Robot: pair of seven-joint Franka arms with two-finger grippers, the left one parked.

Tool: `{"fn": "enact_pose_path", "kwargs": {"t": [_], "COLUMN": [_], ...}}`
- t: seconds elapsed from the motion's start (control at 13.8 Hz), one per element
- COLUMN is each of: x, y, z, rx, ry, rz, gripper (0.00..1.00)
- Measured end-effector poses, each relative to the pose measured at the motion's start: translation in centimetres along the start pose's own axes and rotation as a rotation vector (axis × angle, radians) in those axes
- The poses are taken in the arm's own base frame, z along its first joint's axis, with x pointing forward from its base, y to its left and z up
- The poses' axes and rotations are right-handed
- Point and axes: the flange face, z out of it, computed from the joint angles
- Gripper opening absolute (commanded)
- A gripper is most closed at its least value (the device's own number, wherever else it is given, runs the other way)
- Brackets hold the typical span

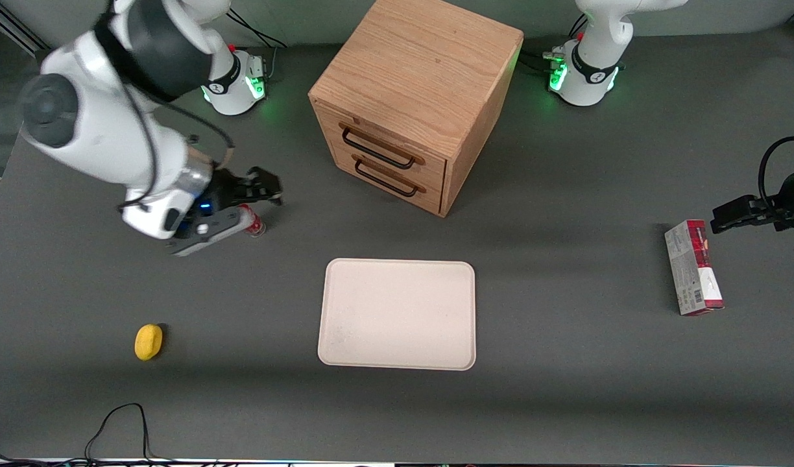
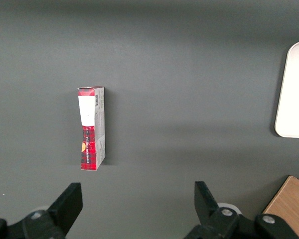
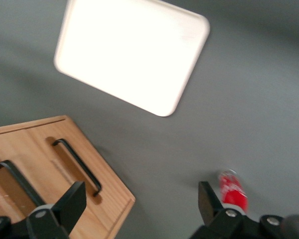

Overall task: Open upper drawer
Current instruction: 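Move the right gripper toward the upper drawer's black handle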

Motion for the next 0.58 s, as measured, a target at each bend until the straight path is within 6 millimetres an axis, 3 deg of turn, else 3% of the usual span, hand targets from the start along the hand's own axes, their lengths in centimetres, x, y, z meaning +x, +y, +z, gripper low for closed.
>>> {"fn": "enact_pose_path", "kwargs": {"t": [0.14,0.22,0.58], "x": [0.1,0.1,1.1], "y": [-3.9,-4.9,-5.5], "z": [1.5,2.1,5.4], "rx": [0.001,0.015,0.101], "ry": [-0.019,-0.029,-0.084], "rz": [-0.058,-0.068,-0.068], "gripper": [1.00,1.00,1.00]}}
